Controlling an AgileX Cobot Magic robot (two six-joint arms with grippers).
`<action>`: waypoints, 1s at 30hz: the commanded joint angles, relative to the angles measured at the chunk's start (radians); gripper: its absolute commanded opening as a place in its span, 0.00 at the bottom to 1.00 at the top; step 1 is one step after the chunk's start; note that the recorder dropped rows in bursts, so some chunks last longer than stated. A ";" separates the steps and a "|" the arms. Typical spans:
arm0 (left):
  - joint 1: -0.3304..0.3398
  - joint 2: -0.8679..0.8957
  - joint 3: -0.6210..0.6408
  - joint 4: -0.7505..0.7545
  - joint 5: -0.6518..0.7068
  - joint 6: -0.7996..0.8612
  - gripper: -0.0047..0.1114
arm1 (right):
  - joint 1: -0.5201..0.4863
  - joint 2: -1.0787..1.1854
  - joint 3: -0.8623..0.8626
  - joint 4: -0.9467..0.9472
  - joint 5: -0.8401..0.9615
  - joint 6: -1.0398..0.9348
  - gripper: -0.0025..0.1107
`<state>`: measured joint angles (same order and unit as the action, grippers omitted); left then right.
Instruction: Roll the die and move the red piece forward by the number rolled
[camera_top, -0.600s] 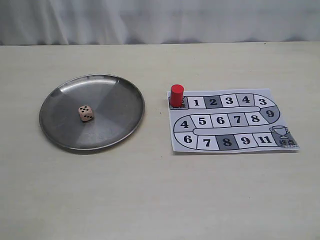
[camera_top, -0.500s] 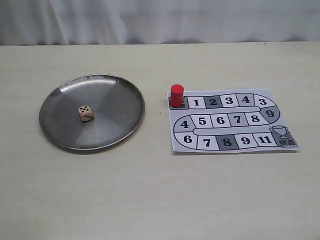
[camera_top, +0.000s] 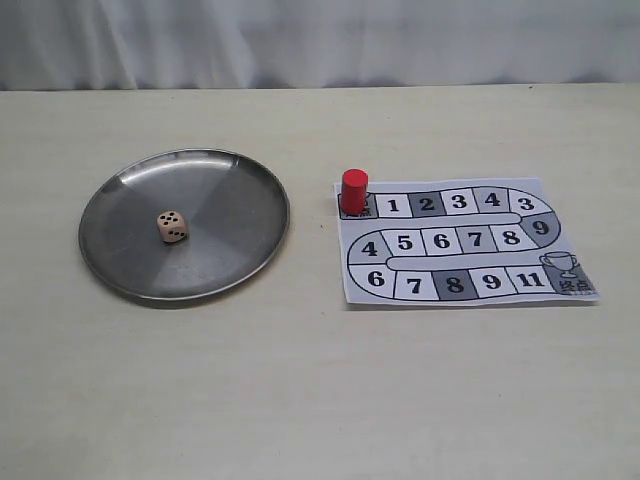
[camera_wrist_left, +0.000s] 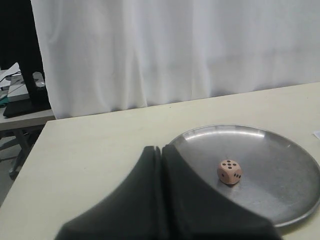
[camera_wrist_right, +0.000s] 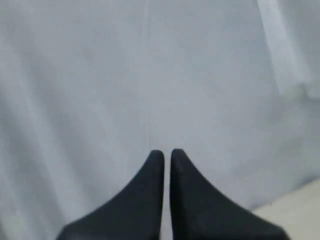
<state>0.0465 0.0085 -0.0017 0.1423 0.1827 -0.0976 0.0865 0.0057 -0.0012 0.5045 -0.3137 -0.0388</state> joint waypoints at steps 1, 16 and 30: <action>-0.004 -0.005 0.002 0.001 -0.008 0.001 0.04 | -0.002 -0.006 -0.038 -0.364 -0.027 0.187 0.06; -0.004 -0.005 0.002 0.001 -0.008 0.001 0.04 | -0.002 0.991 -0.285 -1.112 -0.006 0.761 0.06; -0.004 -0.005 0.002 0.001 -0.008 0.001 0.04 | 0.385 1.609 -0.703 -1.719 0.110 1.287 0.06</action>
<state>0.0465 0.0085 -0.0017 0.1423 0.1827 -0.0976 0.3342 1.5604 -0.6221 -1.1930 -0.3922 1.2297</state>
